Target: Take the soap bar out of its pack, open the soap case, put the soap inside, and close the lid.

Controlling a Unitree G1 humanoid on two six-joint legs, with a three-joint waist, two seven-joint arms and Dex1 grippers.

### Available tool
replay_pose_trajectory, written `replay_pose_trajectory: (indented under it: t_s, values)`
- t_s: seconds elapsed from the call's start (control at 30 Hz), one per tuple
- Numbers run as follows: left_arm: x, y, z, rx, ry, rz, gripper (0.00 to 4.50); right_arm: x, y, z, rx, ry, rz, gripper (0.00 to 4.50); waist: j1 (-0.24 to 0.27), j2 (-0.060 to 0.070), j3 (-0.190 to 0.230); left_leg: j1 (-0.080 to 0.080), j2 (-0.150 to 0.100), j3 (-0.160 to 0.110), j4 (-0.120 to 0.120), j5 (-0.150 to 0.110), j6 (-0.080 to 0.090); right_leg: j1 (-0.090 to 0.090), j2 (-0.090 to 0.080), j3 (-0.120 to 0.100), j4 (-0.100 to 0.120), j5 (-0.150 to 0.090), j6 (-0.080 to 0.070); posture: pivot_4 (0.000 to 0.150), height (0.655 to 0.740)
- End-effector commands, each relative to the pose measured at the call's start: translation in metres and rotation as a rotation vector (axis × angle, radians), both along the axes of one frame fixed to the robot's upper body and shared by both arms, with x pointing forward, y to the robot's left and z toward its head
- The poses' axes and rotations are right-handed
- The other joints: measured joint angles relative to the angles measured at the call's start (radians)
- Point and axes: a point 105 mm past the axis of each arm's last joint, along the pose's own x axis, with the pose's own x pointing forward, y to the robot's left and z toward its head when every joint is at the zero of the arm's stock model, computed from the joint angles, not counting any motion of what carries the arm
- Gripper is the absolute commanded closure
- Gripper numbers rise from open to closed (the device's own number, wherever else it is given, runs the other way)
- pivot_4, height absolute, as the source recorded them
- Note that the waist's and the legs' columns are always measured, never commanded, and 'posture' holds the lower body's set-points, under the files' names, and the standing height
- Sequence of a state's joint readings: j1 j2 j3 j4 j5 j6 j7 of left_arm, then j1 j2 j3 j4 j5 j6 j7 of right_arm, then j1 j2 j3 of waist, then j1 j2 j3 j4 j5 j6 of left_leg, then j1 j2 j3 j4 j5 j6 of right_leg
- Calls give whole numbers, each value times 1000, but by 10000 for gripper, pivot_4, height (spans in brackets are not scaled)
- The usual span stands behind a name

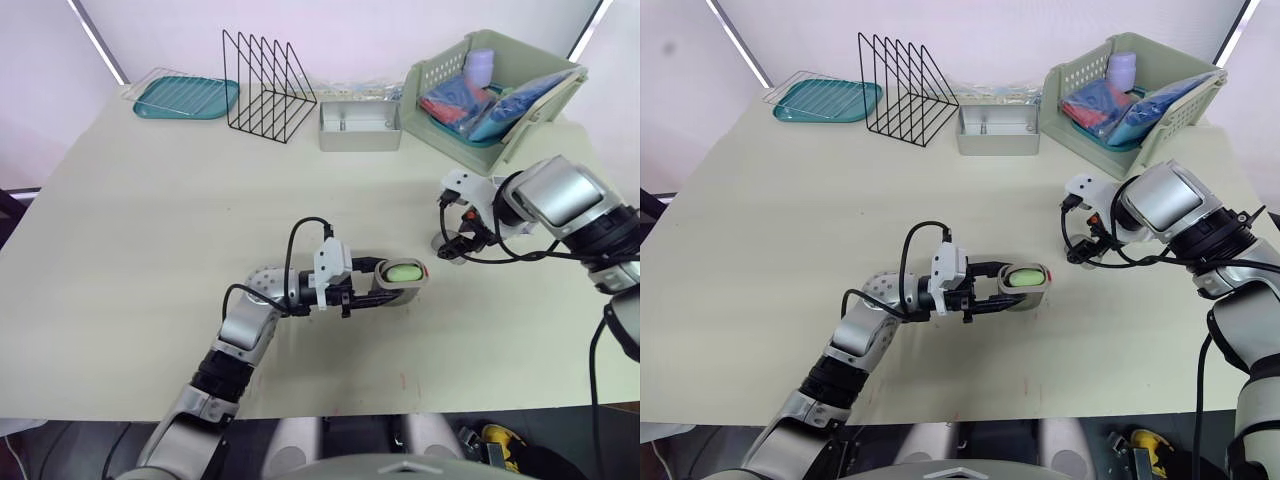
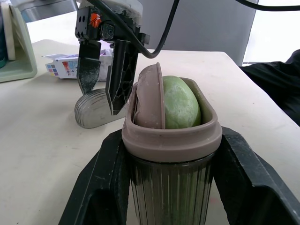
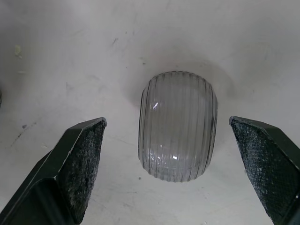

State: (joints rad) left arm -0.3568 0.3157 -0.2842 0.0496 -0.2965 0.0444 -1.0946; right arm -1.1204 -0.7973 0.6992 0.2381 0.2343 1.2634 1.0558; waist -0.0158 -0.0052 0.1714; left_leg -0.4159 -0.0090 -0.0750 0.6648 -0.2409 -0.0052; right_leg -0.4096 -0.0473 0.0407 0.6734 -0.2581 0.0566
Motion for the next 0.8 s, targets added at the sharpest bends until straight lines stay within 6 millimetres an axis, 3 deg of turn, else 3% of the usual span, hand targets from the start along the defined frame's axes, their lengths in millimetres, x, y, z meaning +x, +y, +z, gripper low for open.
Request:
replay_pose_trajectory:
  t_s: [0.03, 0.2, 0.27, 0.77, 0.8]
  values:
    - [-4, -2, 0, 8, -6, -12, 25911, 3, 1, 9, -4, -32, 16, 662, 0, 0, 0, 0, 0, 0, 0, 0, 0, 0, 0, 0, 0, 0, 0, 1500, 7400]
    - [-5, -3, 0, 8, -5, -15, 25911, 3, -3, 6, -19, -30, 17, 662, 0, 0, 0, 0, 0, 0, 0, 0, 0, 0, 0, 0, 0, 0, 0, 1500, 7400]
    - [-4, -3, 0, 8, -5, -15, 25911, 3, -4, 4, -30, -26, 20, 4504, 0, 0, 0, 0, 0, 0, 0, 0, 0, 0, 0, 0, 0, 0, 0, 1500, 7400]
    - [-6, -2, -1, 11, 1, -11, 25911, 3, -3, -2, -36, -19, 35, 4504, 0, 0, 0, 0, 0, 0, 0, 0, 0, 0, 0, 0, 0, 0, 0, 1500, 7400]
    - [-6, -2, -1, 11, 1, -11, 25911, 3, -3, -2, -35, -18, 36, 10092, 0, 0, 0, 0, 0, 0, 0, 0, 0, 0, 0, 0, 0, 0, 0, 1500, 7400]
